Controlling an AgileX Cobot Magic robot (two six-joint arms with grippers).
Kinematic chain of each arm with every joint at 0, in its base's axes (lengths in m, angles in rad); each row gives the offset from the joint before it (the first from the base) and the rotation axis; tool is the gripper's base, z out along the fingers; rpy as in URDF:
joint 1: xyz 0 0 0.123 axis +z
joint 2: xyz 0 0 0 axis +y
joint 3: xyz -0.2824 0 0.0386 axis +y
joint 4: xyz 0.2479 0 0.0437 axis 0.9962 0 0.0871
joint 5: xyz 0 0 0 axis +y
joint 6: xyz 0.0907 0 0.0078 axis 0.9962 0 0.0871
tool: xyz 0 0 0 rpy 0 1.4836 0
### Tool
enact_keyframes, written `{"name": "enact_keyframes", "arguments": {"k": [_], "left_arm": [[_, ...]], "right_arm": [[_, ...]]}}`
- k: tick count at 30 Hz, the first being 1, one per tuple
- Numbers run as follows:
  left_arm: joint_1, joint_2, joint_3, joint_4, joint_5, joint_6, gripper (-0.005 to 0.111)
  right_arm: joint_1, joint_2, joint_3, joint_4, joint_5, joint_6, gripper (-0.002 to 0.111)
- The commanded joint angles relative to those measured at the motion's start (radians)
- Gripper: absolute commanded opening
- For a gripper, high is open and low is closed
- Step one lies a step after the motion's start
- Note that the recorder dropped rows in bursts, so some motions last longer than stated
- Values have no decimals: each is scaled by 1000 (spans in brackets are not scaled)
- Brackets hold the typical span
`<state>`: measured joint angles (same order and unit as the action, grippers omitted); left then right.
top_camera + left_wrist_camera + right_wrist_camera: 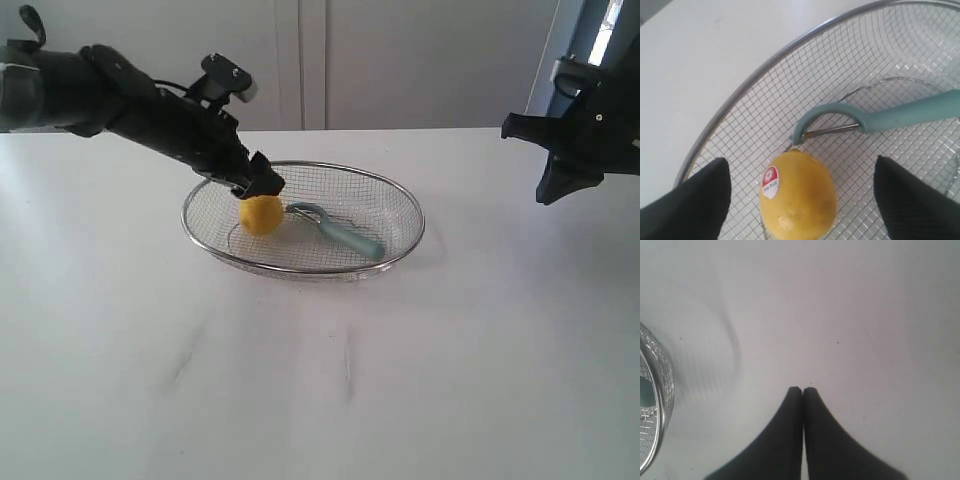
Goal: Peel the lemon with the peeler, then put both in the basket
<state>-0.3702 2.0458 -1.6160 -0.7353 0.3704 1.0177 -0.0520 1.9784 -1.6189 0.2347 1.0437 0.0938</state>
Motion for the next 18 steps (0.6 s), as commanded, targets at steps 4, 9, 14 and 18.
{"name": "enact_keyframes", "arguments": {"k": [4,9,14,18], "left_arm": [[-2,-58,-3,-11,36,-51,47],[-2,-93,-3,-10,103,-62,3],[0,-123,-3,5,139,-128,0],[0,-172,-3,130,216,-299,0]], "right_arm": [[-9,-13,6,-3,-10,-8,0],[-9,-13,6,-3,-56,-8,0],[-9,-13,6,-3,-60,-8,0],[-9,-13,6,-3,-60,-8,0]]}}
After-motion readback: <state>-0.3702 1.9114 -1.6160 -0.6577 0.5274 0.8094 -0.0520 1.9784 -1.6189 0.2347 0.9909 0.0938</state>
